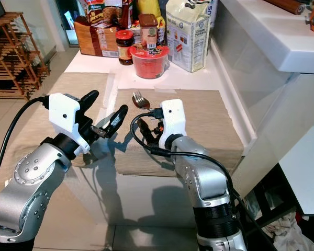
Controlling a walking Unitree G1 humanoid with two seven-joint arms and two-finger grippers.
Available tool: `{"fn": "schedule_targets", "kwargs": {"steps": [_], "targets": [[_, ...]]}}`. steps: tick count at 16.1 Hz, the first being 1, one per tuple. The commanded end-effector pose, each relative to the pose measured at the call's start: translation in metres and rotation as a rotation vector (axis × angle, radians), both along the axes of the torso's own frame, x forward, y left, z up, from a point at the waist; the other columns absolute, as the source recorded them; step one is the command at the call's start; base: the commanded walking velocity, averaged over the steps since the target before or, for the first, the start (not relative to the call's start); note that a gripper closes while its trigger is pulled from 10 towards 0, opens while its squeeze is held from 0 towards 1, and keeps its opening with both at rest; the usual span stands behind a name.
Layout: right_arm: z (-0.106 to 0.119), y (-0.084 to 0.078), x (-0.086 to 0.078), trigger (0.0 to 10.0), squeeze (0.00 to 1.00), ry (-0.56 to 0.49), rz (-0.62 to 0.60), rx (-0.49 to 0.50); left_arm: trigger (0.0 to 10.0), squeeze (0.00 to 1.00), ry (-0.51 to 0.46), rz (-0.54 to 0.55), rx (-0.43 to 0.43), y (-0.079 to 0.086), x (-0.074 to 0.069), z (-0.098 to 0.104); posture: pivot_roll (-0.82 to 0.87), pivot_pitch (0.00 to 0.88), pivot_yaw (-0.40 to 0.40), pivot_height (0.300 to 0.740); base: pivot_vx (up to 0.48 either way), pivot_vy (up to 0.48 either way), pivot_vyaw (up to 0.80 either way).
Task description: Setting the table
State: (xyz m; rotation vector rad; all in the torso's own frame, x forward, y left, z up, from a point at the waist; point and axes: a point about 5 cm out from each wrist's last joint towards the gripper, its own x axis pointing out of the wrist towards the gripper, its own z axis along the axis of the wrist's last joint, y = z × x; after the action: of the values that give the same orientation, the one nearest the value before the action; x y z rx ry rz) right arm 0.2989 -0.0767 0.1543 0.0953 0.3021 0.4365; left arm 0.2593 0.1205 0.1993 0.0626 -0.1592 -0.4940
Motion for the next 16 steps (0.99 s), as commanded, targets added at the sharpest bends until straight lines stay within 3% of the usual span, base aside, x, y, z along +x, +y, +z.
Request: {"fn": "schedule_targets", "kwargs": {"steps": [1, 3, 6, 8, 12, 16], "targets": [[0.004, 0.006, -0.001, 10.0, 0.0, -0.001, 0.014, 0.032, 10.0, 0.0, 0.003, 0.009, 0.014, 0.002, 0.001, -0.001, -0.07, 0.0, 0.021, 0.74, 0.0, 0.0, 0.0], [0.007, 0.009, -0.002, 10.0, 0.0, -0.011, 0.025, 0.036, 10.0, 0.0, 0.001, 0.008, 0.014, 0.002, 0.001, 0.0, -0.07, 0.0, 0.021, 0.74, 0.0, 0.0, 0.0], [0.009, -0.022, 0.001, 10.0, 0.0, -0.047, -0.054, -0.05, 10.0, 0.0, 0.0, 0.007, 0.012, 0.002, 0.001, 0.0, -0.08, 0.0, 0.025, 0.74, 0.0, 0.0, 0.0], [-0.003, -0.038, -0.005, 10.0, 0.0, -0.041, -0.099, -0.14, 10.0, 0.0, 0.004, 0.002, 0.013, 0.002, 0.002, -0.001, -0.09, 0.0, 0.031, 0.74, 0.0, 0.0, 0.0], [-0.011, -0.045, -0.011, 10.0, 0.0, 0.0, -0.11, -0.157, 10.0, 0.0, 0.006, -0.001, 0.015, 0.002, 0.002, -0.001, -0.09, 0.0, 0.036, 0.74, 0.0, 0.0, 0.0], [-0.023, -0.031, -0.013, 10.0, 0.0, 0.101, -0.064, -0.053, 10.0, 0.0, 0.005, -0.002, 0.018, 0.002, 0.002, 0.0, -0.08, 0.0, 0.035, 0.74, 0.0, 0.0, 0.0]]}}
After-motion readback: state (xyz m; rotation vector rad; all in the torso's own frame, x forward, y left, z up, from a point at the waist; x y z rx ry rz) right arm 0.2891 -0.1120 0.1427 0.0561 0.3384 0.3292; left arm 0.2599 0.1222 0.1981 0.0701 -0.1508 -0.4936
